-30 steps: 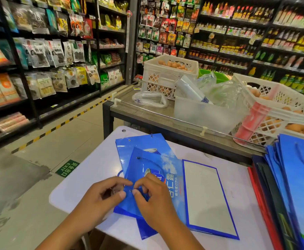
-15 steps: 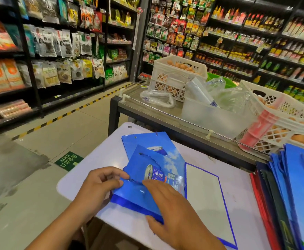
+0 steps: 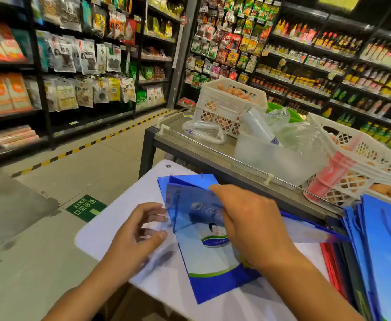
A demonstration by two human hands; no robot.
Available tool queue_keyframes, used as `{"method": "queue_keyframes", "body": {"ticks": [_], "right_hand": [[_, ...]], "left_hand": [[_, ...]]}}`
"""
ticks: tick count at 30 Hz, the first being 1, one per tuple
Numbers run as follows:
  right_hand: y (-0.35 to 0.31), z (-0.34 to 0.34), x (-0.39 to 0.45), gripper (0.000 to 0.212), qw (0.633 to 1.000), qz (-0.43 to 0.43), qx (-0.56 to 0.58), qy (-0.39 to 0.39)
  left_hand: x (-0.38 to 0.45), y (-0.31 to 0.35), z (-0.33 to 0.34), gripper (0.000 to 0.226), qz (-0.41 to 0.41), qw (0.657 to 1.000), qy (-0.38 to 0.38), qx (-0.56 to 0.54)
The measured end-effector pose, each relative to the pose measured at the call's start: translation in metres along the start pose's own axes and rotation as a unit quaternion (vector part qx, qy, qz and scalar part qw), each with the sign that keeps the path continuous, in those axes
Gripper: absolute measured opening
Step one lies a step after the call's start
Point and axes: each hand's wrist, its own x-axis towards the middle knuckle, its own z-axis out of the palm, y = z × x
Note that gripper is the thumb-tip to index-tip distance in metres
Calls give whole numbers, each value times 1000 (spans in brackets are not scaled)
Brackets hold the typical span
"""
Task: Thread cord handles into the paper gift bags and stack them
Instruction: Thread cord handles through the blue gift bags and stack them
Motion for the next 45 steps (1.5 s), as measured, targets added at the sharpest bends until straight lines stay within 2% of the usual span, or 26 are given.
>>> {"method": "queue_keyframes", "body": {"ticks": [3,7,11,17,19,25,28,30,33,35,37,39,42,45], "right_hand": [[8,-16,18,44,996,-22,42,74],[11,-30,31,40,991,-4,83,102],[17,-37,48,44,986,55,145,60],[30,-34,72,38,956,152,251,7],[34,-34,77,37,948,169,270,4],[72,-14,87,35,924,229,305,9],[102,13,85,39,919,266,286,-48],[117,32,79,47,926,260,254,-101],[127,57,71,54,931,241,227,-152],[128,74,67,52,936,232,205,-167],[119,86,62,40,950,214,137,-183],[100,92,53,38,968,160,103,-161],[44,80,31,56,953,56,259,-147],[-17,70,8,70,919,-7,332,-212]], "left_hand": [[-2,-2,6,42,3,995,-37,91],[-4,-1,8,29,24,989,-3,147],[-6,-1,9,15,59,981,31,184],[-6,-12,21,18,78,958,85,262],[-5,-14,22,10,75,958,100,258],[-12,-4,14,9,120,973,114,162],[-14,-3,12,12,109,977,160,90],[-16,-5,13,25,82,978,175,73],[-18,-7,15,25,69,980,164,84],[-17,-8,14,29,60,981,156,101],[-16,-6,13,32,64,981,140,115],[-17,-3,14,32,75,982,115,131],[-16,-1,13,24,91,979,87,161],[-15,2,12,16,130,974,53,180]]}}
